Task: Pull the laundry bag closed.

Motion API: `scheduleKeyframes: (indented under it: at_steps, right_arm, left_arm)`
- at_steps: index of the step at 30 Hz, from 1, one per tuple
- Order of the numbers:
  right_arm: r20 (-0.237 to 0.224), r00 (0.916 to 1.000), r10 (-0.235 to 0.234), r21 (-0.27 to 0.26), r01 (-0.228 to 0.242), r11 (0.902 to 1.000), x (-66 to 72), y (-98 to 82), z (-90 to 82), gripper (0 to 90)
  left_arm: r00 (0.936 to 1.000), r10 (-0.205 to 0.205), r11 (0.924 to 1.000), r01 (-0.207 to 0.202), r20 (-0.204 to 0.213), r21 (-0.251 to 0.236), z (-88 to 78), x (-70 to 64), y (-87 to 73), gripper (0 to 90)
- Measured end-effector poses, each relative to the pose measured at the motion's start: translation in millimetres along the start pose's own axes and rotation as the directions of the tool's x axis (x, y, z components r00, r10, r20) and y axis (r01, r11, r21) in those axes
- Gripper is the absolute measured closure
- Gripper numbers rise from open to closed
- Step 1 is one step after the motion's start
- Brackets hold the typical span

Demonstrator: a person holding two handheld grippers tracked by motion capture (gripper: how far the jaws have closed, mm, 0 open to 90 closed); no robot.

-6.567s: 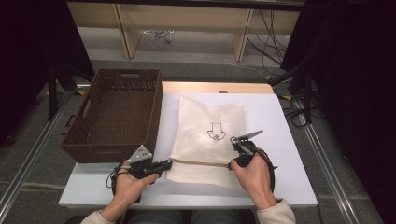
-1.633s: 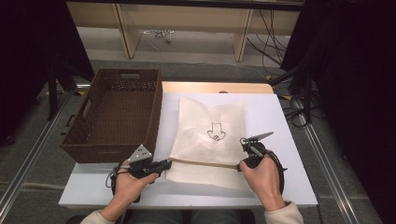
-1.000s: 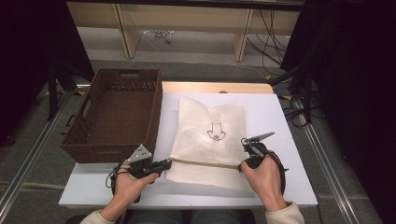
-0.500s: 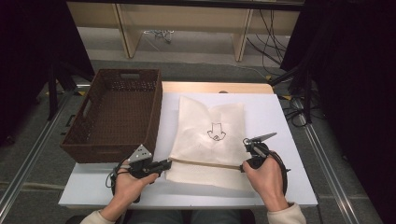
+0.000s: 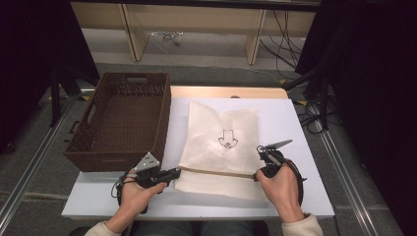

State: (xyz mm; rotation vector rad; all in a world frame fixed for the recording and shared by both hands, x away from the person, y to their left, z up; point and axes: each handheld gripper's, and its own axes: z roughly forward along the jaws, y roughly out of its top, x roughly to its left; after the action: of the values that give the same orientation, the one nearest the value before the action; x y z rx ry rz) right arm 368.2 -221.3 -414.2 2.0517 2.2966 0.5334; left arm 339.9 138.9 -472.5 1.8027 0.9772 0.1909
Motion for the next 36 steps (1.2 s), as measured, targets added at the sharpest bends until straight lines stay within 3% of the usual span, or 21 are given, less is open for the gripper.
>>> scheduleKeyframes:
  at_steps: [7,8,13,18,21,24,25,29,36]
  right_arm:
    - [-0.003,1.0,0.005,-0.008,-0.005,1.0,-1.2,-0.3,-1.4,87.6]
    - [-0.008,0.999,-0.044,-0.034,0.044,0.9985,-4.8,-0.1,0.6,87.6]
    - [-0.01,0.9997,0.022,-0.006,-0.022,0.9997,-0.8,-0.8,-3.2,87.6]
    - [0.007,0.9999,0.009,-0.016,-0.008,0.9998,-2.5,-0.9,-3.1,87.6]
    - [-0.004,0.9994,0.034,-0.009,-0.034,0.9994,-2.6,-1.0,-3.4,87.6]
    - [-0.006,0.9997,0.024,-0.018,-0.024,0.9996,-5.3,-1.6,-3.8,87.6]
    - [-0.001,0.9997,-0.025,-0.037,0.025,0.999,-9.3,-0.9,-2.9,87.6]
    - [-0.004,0.9998,0.017,-0.012,-0.017,0.9998,-7.6,-1.2,-4.0,87.6]
    - [-0.003,1.0,0.003,-0.022,-0.003,0.9997,-11.8,-1.6,-5.2,87.6]
  left_arm:
    - [1.0,0.0,1.0,0.0,0.0,0.0,0.0,0.1,0.1,85.0]
    - [1.0,0.0,1.0,0.0,0.001,0.0,0.0,0.1,0.0,85.0]
    - [1.0,0.007,1.0,-0.007,0.002,0.001,-0.1,0.3,0.2,85.0]
    - [1.0,-0.001,1.0,0.001,-0.003,0.0,0.0,0.2,-0.1,85.0]
    - [1.0,-0.003,1.0,0.003,-0.003,-0.001,-0.1,0.3,0.0,85.0]
    - [1.0,-0.003,1.0,0.003,-0.003,-0.001,-0.1,0.3,0.0,85.0]
    - [1.0,-0.003,1.0,0.003,-0.003,-0.001,0.0,0.2,0.0,85.0]
    - [1.0,-0.004,1.0,0.004,-0.002,0.0,-0.1,0.4,0.0,85.0]
    - [1.0,0.0,1.0,0.0,-0.006,0.004,-0.3,0.0,0.4,85.0]
